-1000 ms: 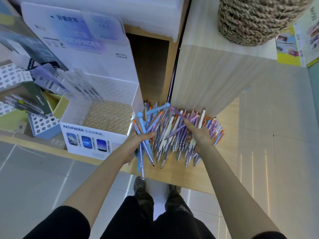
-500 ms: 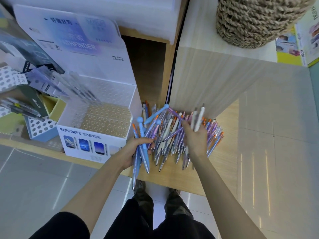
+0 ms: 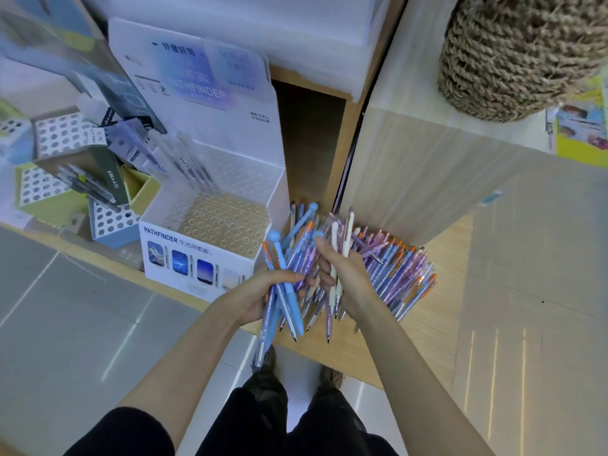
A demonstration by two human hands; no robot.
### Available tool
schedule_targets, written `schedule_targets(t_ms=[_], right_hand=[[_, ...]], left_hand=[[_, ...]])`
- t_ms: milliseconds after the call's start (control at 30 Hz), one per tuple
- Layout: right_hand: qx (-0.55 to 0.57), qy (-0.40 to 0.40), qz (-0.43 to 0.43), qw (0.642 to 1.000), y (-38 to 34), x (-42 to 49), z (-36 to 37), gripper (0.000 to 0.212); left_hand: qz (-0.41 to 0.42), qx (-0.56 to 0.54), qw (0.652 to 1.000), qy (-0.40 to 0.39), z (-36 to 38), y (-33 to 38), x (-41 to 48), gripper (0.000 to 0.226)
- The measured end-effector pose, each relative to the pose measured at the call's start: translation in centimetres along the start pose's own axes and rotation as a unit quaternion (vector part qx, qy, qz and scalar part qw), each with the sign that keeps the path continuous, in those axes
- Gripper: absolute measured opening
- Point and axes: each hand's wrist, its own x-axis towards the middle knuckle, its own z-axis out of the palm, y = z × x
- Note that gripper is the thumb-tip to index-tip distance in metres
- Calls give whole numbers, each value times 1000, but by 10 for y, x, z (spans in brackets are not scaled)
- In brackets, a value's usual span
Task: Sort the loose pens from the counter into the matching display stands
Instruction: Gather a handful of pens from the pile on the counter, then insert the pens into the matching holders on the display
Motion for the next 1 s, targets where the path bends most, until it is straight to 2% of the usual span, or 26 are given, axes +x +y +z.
schedule_targets(t_ms=[100, 200, 367, 500, 600, 733, 867, 1000], right_hand=[[-19, 2, -14, 1000, -2, -8, 0, 29], [-28, -2, -58, 998, -10, -16, 6, 26], [-50, -67, -101, 991, -31, -36, 31, 22], [-98, -111, -135, 980, -40, -56, 64, 18], [-86, -152, -118, 978, -35, -69, 94, 15], [-8, -220, -52, 974, -22, -79, 145, 4], [49, -262, -16, 964, -6, -85, 201, 9], [27, -290, -19, 957, 18, -89, 267, 20]], left_hand=[[17, -18, 1000, 6, 9, -5, -8, 30], [46, -66, 997, 11, 19, -5, -20, 26], [125, -75, 989, -3, 24, 4, -50, 15], [197, -91, 975, 52, 16, 12, -77, 10], [256, -126, 953, 106, -3, 22, -98, 10], [302, -139, 931, 150, -45, 31, -134, 20], [324, -141, 920, 171, -99, 27, -176, 28], [329, -145, 911, 200, -170, 21, -222, 30]])
